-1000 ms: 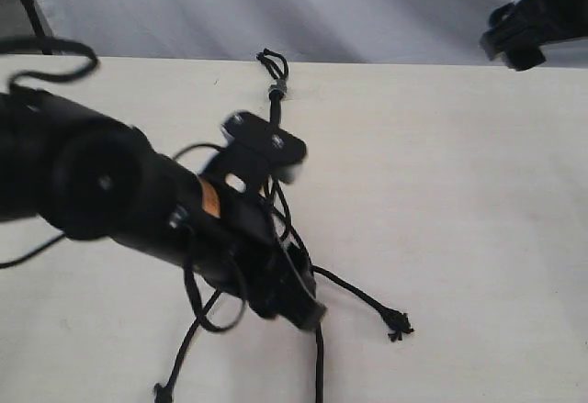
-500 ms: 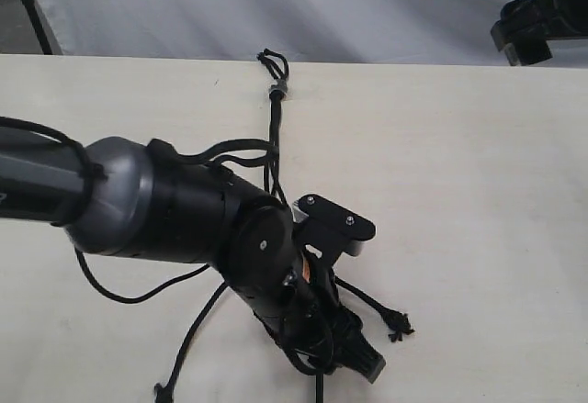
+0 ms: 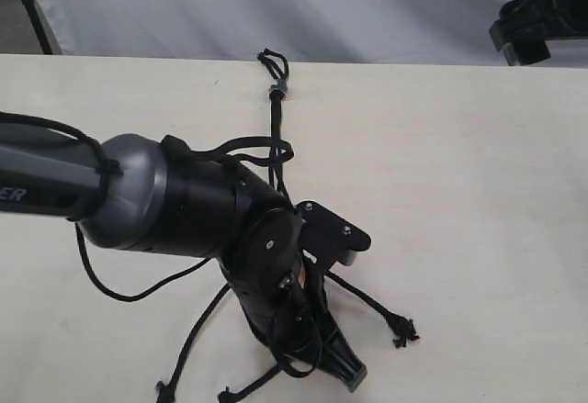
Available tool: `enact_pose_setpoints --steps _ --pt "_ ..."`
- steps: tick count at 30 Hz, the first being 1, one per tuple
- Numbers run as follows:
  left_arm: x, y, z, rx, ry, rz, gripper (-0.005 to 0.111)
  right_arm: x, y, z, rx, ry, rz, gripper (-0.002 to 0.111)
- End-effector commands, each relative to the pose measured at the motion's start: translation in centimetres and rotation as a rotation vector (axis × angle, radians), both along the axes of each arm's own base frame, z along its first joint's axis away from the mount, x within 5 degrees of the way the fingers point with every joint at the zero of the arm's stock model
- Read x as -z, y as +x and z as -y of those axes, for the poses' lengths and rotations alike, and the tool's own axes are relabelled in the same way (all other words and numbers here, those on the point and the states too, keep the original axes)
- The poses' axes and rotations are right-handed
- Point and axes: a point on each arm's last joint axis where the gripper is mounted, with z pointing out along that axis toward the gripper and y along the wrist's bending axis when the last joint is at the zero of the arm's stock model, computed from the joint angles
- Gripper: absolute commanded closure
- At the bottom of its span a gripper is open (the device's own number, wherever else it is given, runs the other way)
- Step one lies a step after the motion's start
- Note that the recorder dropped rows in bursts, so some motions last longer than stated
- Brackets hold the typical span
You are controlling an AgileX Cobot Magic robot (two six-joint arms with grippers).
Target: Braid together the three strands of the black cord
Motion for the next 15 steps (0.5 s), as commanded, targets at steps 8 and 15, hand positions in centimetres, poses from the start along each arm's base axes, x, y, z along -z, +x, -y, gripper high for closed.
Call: enact_pose_setpoints --steps 8,15 --pt "-4.5 -0.7 -1.5 0.116 0.074 0.066 0.106 -0.2 -0.1 -0.1 -0.006 0.009 0.006 0.024" --pt "-4.4 0.1 -3.1 0.269 0.290 0.168 0.107 -0.1 -0.1 -0.1 -0.006 0.011 0.006 0.024"
